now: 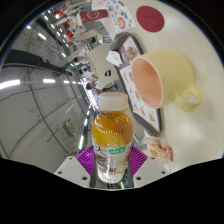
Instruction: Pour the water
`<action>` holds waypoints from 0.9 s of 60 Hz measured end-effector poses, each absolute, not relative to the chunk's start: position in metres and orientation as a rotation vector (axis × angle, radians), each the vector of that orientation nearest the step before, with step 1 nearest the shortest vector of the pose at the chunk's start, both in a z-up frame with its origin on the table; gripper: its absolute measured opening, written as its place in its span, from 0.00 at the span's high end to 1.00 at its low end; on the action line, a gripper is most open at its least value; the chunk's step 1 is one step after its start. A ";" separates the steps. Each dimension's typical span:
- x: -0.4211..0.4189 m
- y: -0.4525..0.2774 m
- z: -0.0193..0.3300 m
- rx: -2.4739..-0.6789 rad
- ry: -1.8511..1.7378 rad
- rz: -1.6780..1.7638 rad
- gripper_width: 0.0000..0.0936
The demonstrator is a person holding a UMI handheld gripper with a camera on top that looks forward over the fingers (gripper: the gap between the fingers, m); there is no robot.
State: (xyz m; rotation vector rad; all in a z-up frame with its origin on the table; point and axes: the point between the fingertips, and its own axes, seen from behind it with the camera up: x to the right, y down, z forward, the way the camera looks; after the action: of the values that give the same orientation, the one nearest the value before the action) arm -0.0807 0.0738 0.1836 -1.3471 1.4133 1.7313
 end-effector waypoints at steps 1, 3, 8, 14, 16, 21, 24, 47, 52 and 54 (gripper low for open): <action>-0.079 0.075 0.180 -1.334 1.433 1.746 0.55; -0.076 0.077 0.173 -1.328 1.459 1.758 0.56; -0.074 0.078 0.166 -1.351 1.474 1.778 0.56; -0.074 0.074 0.166 -1.393 1.452 1.779 0.56; -0.073 0.074 0.166 -1.428 1.420 1.755 0.55; -0.068 0.073 0.178 -1.531 1.285 1.661 0.55; -0.064 0.073 0.189 -1.583 1.189 1.603 0.55; 0.083 0.075 0.286 -1.724 0.349 0.631 0.55; 0.117 0.085 0.263 -1.755 0.195 0.366 0.56; 0.127 0.078 0.254 -1.765 0.135 0.272 0.56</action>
State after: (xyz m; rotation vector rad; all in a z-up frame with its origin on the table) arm 0.1269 0.0775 0.2543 -1.7648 0.1347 0.2716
